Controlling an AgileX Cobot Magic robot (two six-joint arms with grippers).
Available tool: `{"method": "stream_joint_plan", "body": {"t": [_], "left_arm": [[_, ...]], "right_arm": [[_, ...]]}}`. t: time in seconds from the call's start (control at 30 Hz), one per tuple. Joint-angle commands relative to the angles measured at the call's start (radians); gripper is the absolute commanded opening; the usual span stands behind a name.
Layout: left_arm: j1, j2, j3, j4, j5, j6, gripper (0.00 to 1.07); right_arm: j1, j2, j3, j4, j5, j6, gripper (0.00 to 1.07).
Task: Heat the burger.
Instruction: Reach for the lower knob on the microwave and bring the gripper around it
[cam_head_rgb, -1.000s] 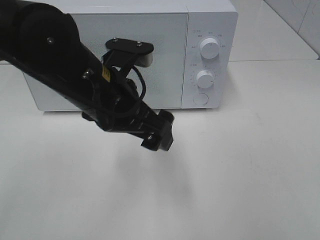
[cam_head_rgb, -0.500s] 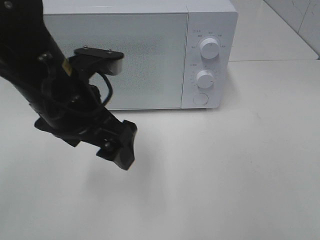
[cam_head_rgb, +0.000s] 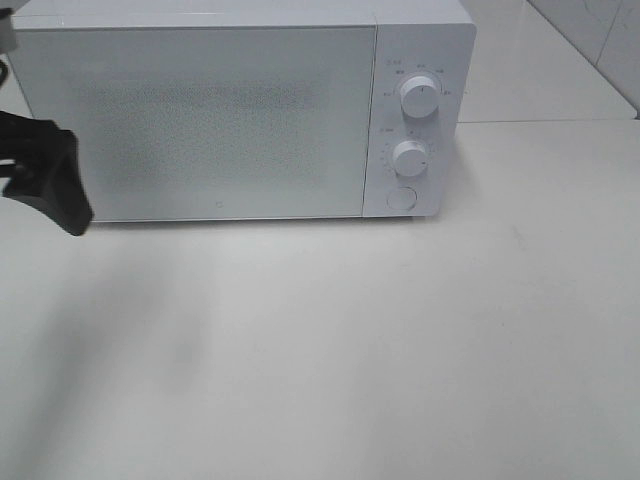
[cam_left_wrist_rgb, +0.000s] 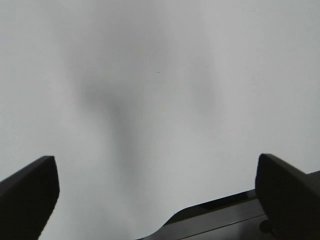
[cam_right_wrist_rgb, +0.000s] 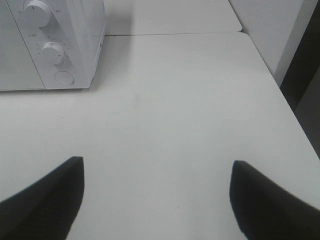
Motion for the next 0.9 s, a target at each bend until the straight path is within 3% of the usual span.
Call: {"method": "stream_joint_plan", "body": {"t": [0.03,0.2,0.33,0.53,0.6,0.9], "left_arm": [[0.108,-0.058,-0.004,0.001,0.059,0.032,1.00],[0.198,-0.124,0.010,0.033,0.094,0.041,1.00],[0.286,-0.233,0.113,0.037,0.032,0.029,1.00],[0.292,-0.331,0.223,0.044,-0.027,0.029,1.00],[0.292,-0.428,0.316,0.044,-0.038,0.034,1.00],[0.292,-0.676,0.506,0.051,-0.070,0.042,1.00]], "right_arm": [[-0.005,-0.025,0.002,0.004,-0.005,0.010,0.76],[-0.005,-0.025,0.002,0.004,-0.005,0.010,0.76],[-0.005,-0.025,0.002,0.004,-0.005,0.010,0.76],[-0.005,-0.025,0.002,0.004,-0.005,0.010,0.76],[-0.005,-0.025,0.002,0.004,-0.005,0.010,0.76],[-0.005,-0.025,0.002,0.004,-0.005,0.010,0.76]]}}
